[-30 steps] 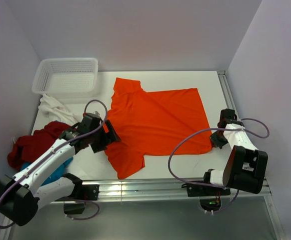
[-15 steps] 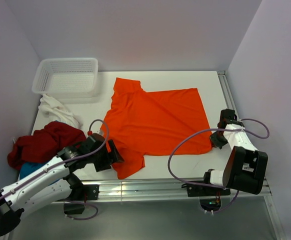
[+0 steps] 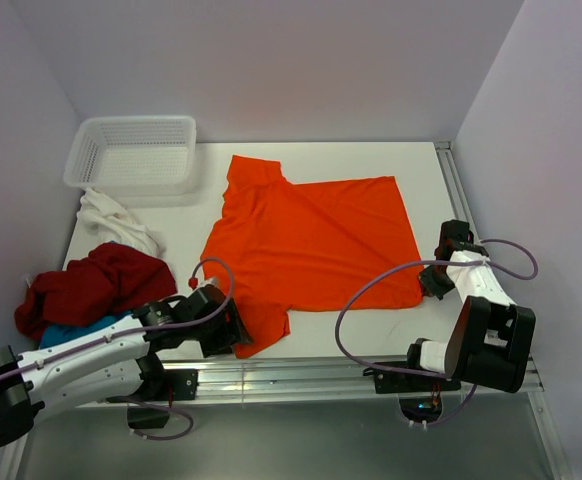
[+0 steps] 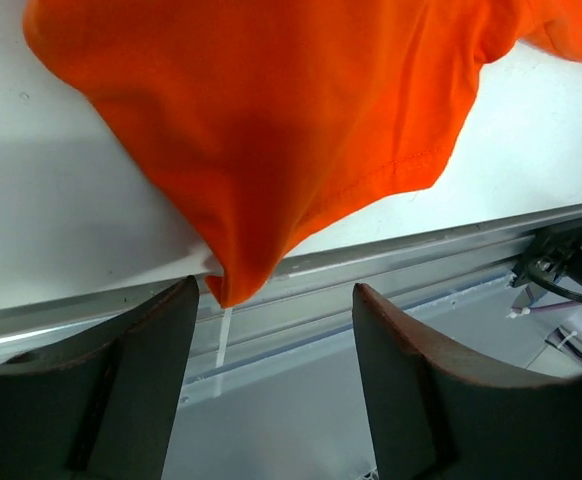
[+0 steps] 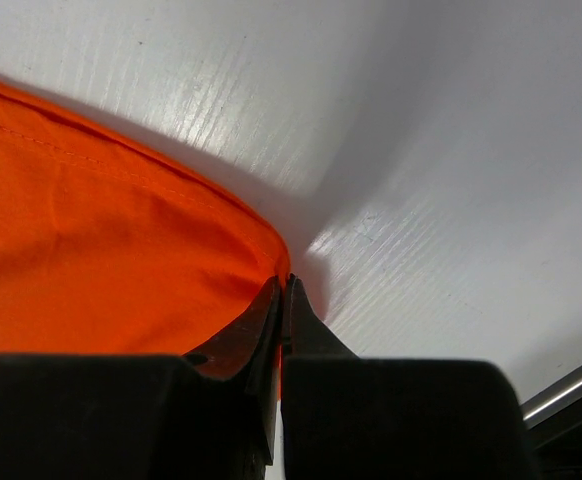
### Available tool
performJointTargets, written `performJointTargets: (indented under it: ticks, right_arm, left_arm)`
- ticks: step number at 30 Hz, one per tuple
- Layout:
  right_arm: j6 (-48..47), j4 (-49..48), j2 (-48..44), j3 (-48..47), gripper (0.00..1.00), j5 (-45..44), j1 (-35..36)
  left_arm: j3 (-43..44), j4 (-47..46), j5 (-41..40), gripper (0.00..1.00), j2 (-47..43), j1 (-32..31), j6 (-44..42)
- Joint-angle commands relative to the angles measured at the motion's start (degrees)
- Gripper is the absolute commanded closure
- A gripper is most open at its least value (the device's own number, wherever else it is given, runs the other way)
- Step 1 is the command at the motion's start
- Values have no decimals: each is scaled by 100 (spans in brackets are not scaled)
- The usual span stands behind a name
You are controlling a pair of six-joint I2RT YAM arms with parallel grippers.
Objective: Roll the t-shirts
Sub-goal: Flatten the tshirt
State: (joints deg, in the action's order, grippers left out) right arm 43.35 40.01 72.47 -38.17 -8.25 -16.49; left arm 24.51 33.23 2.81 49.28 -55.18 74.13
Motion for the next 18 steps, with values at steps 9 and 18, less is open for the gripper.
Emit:
performJointTargets:
  ticks: [9, 18]
  right_arm:
    - [-64, -99, -119, 99, 100, 140, 23]
    - [-55, -20, -128, -6, 100, 166, 23]
  left_arm:
    - [-148, -378, -254, 46, 275, -221, 225]
    - [123, -985, -106, 100, 1039, -221, -258]
